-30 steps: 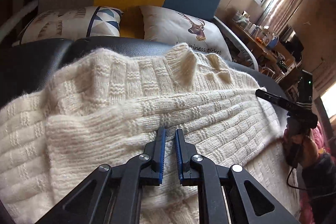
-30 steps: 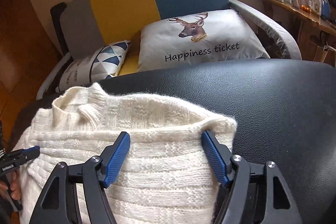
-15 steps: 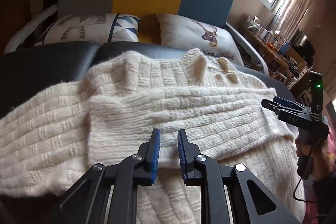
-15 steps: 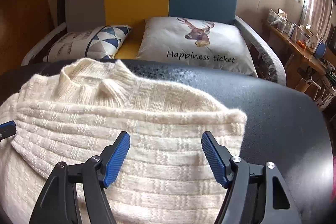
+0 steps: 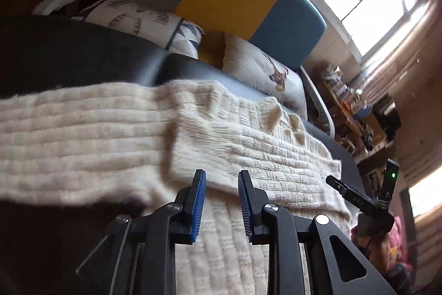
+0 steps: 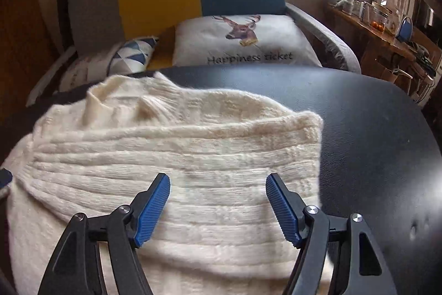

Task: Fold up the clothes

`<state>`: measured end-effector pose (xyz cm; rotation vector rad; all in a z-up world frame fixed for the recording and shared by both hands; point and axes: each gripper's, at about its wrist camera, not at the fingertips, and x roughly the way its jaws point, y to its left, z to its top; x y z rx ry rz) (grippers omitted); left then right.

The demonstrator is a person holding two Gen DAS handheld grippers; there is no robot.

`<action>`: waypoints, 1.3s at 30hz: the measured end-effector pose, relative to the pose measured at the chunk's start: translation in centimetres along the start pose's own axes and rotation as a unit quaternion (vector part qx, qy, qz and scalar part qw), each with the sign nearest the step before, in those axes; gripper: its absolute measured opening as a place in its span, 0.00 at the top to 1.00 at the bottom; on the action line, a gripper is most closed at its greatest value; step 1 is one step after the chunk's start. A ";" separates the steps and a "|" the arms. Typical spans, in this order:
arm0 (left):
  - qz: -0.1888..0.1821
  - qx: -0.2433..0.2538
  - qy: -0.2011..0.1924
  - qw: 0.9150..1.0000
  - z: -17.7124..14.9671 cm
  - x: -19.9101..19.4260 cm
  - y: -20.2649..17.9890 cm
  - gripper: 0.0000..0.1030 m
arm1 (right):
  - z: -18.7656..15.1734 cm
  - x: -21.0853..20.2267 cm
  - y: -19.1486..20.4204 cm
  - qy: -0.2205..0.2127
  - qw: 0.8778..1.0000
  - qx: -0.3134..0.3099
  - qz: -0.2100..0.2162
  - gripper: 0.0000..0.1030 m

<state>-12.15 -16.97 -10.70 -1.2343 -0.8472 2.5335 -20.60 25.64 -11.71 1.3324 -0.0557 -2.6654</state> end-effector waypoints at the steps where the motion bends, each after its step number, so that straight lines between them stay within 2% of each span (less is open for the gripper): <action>1: 0.002 -0.030 -0.010 1.000 -0.1 -1.6 2.0 0.74 | -0.2 -0.5 1.2 -0.004 1.000 -0.001 0.018 0.28; 3: 0.018 -0.096 -0.035 0.995 -0.3 -5.2 6.6 0.74 | -1.0 -1.1 4.0 -0.007 0.999 -0.012 0.050 0.28; 5: 0.039 -0.167 -0.064 0.983 -0.8 -8.9 11.6 0.74 | -1.6 -1.2 7.3 -0.004 0.996 -0.035 0.077 0.28; 7: 0.052 -0.242 -0.093 0.964 -1.4 -12.2 16.8 0.72 | -2.1 -0.9 10.8 0.002 0.993 -0.066 0.098 0.28; 10: 0.062 -0.339 -0.132 0.929 -2.3 -16.4 23.5 0.69 | -2.8 -0.3 15.2 0.011 0.987 -0.113 0.114 0.28; 14: 0.049 -0.407 -0.155 0.899 -2.6 -18.9 28.8 0.60 | -3.5 0.5 18.8 0.022 0.982 -0.138 0.126 0.28; 18: 0.026 -0.446 -0.150 0.882 -2.3 -18.3 31.3 0.56 | -3.3 0.6 20.1 0.022 0.981 -0.145 0.128 0.28; 24: -0.013 -0.479 -0.168 0.862 -1.6 -16.4 31.6 0.49 | -2.0 0.8 20.8 0.015 0.981 -0.154 0.119 0.28; 26: -0.028 -0.497 -0.178 0.849 -1.7 -16.1 31.7 0.42 | -1.4 1.1 21.0 0.015 0.981 -0.157 0.115 0.28; 30: -0.039 -0.533 -0.201 0.821 -2.0 -15.5 31.6 0.39 | -0.7 3.0 21.6 0.033 0.980 -0.164 0.104 0.28; 32: -0.030 -0.541 -0.208 0.814 -1.8 -15.3 31.4 0.46 | -0.9 4.3 21.7 0.053 0.980 -0.166 0.101 0.28; 33: -0.021 -0.541 -0.207 0.815 -1.6 -15.2 31.4 0.52 | -1.0 4.8 21.8 0.060 0.979 -0.167 0.100 0.28; 34: -0.011 -0.542 -0.199 0.817 -1.4 -14.8 31.4 0.72 | -1.3 5.1 21.8 0.060 0.979 -0.168 0.099 0.28; 35: -0.003 -0.541 -0.193 0.818 -1.3 -14.5 31.4 0.81 | -1.5 5.2 21.7 0.054 0.979 -0.167 0.100 0.27; 37: 0.011 -0.536 -0.189 0.823 -1.0 -14.0 31.3 0.87 | -1.7 5.2 21.5 0.049 0.980 -0.164 0.104 0.26; 39: 0.023 -0.525 -0.189 0.829 -0.6 -13.9 30.8 0.88 | -1.8 5.3 21.3 0.046 0.980 -0.163 0.108 0.25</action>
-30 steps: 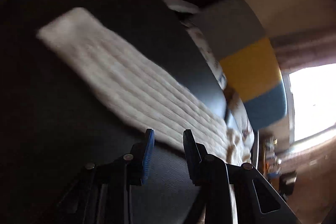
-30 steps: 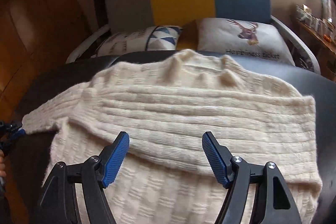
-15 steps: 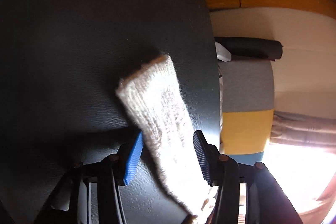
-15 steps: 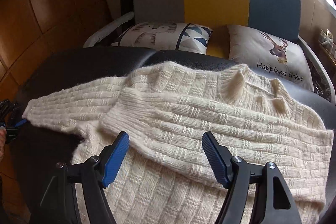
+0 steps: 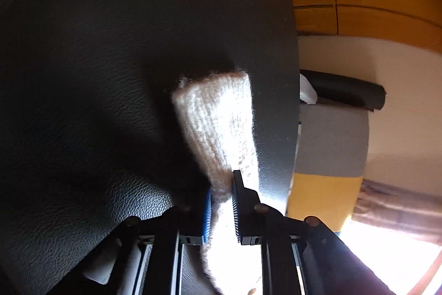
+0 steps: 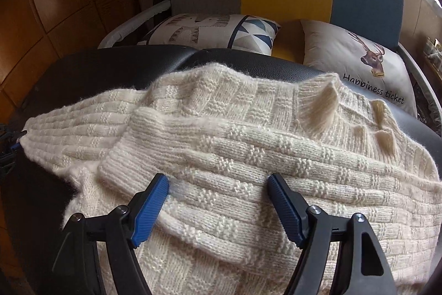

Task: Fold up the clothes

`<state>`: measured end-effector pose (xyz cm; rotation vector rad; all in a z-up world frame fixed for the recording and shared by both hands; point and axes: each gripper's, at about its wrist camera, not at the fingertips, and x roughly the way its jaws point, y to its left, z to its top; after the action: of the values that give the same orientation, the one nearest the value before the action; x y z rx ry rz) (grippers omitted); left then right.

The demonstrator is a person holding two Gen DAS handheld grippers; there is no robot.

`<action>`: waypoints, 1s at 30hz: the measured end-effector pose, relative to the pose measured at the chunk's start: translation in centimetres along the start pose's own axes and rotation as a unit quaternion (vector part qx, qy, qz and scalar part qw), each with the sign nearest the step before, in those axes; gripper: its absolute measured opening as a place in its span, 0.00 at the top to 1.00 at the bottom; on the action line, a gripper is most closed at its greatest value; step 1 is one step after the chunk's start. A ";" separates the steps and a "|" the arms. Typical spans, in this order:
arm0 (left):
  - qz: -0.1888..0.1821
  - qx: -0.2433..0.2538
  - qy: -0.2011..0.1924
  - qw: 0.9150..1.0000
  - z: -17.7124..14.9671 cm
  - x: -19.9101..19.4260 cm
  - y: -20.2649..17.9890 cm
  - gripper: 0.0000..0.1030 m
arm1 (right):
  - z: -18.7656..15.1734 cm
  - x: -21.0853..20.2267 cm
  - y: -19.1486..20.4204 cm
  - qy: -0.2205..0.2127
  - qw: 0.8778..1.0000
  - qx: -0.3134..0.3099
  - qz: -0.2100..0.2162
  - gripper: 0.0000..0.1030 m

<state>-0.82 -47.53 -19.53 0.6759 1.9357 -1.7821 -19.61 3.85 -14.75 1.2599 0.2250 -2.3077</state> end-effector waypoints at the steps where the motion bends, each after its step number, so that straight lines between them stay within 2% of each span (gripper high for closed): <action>1: 0.000 0.013 -0.001 1.000 -0.3 0.0 -0.5 0.89 | -0.1 0.0 0.0 -0.001 1.000 -0.001 0.001 0.24; 5: -0.016 0.079 0.003 0.997 -2.5 -0.3 -4.1 0.90 | 0.1 -0.1 -0.4 0.003 1.000 0.009 0.011 0.24; 8: -0.040 0.131 0.021 0.990 -5.4 -0.3 -7.5 0.90 | 0.2 -1.0 -1.1 -0.005 0.999 0.033 0.024 0.24; 11: -0.067 0.179 0.048 0.980 -9.3 0.2 -10.9 0.90 | 0.0 -2.4 -1.9 -0.020 0.999 0.046 0.021 0.24; 14: -0.093 0.222 0.088 0.967 -14.0 1.4 -14.0 0.91 | -0.6 -3.7 -2.9 -0.031 0.998 0.052 0.013 0.24; 18: -0.102 0.286 0.141 0.942 -21.2 4.2 -17.8 0.91 | -1.7 -5.0 -5.1 -0.036 0.996 0.082 0.018 0.24; 22: -0.093 0.342 0.195 0.914 -28.6 7.6 -19.7 0.92 | -3.1 -5.8 -7.5 -0.038 0.993 0.111 0.032 0.24; 26: -0.070 0.393 0.245 0.884 -34.5 10.7 -19.8 0.93 | -4.2 -6.6 -9.7 -0.043 0.988 0.134 0.059 0.27; 30: -0.031 0.449 0.275 0.850 -38.8 14.2 -18.6 0.93 | -5.0 -7.4 -11.6 -0.043 0.981 0.167 0.092 0.28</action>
<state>-22.69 -9.01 -9.97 1.5768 1.2785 -2.7582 -18.30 18.26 -12.49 1.2692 -0.3092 -2.2936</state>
